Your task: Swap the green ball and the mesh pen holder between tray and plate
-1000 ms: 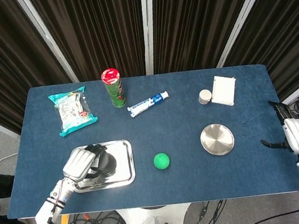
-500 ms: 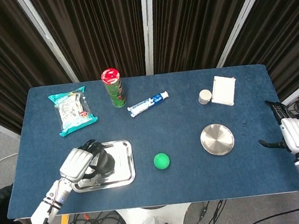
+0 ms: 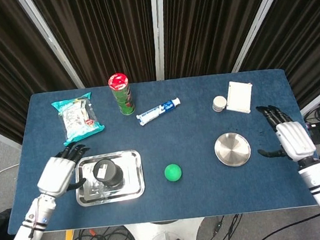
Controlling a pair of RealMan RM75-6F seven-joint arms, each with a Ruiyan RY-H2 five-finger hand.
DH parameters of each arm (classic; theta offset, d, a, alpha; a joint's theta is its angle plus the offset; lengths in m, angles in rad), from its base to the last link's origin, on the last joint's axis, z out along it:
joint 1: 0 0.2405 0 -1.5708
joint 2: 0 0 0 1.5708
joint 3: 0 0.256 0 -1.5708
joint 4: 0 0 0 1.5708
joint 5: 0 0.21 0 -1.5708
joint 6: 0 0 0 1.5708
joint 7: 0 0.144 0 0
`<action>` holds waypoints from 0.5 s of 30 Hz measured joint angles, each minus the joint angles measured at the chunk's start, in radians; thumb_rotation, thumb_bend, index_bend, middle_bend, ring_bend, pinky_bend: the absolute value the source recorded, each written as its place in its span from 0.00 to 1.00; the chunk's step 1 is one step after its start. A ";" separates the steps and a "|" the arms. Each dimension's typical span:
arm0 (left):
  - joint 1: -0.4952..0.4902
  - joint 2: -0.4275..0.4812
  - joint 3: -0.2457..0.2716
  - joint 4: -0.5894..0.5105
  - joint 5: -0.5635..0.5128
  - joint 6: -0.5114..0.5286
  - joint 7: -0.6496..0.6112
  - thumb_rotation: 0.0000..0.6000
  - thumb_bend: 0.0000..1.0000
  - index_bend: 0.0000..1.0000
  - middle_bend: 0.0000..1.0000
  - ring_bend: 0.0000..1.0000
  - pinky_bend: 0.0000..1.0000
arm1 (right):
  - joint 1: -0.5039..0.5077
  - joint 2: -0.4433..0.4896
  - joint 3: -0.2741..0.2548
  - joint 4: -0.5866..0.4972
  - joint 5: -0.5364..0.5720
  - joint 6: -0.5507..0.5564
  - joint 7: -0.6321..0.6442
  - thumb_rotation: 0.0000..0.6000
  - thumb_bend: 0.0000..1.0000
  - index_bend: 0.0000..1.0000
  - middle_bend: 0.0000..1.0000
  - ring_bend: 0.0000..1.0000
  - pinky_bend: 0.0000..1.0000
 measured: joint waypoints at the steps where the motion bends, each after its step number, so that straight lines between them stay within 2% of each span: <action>1: 0.016 0.013 -0.001 -0.005 -0.003 0.024 0.001 1.00 0.15 0.17 0.14 0.09 0.39 | 0.012 0.005 0.001 -0.014 -0.007 -0.014 -0.009 1.00 0.03 0.00 0.08 0.00 0.15; 5: 0.096 0.053 -0.007 -0.003 -0.023 0.135 0.002 1.00 0.15 0.17 0.14 0.09 0.37 | 0.077 0.015 0.004 -0.070 -0.027 -0.102 -0.053 1.00 0.02 0.00 0.08 0.00 0.15; 9: 0.152 0.040 -0.021 0.062 -0.049 0.207 -0.021 1.00 0.15 0.17 0.14 0.09 0.36 | 0.176 -0.006 0.007 -0.115 -0.031 -0.230 -0.131 1.00 0.02 0.00 0.08 0.00 0.15; 11: 0.173 0.026 -0.025 0.108 -0.068 0.211 -0.060 1.00 0.15 0.17 0.14 0.09 0.36 | 0.226 -0.034 0.008 -0.126 -0.021 -0.289 -0.178 1.00 0.02 0.00 0.08 0.00 0.15; 15: 0.207 -0.008 -0.028 0.189 -0.083 0.205 -0.150 1.00 0.15 0.18 0.14 0.09 0.31 | 0.347 -0.147 0.011 -0.117 0.051 -0.399 -0.280 1.00 0.02 0.00 0.08 0.00 0.17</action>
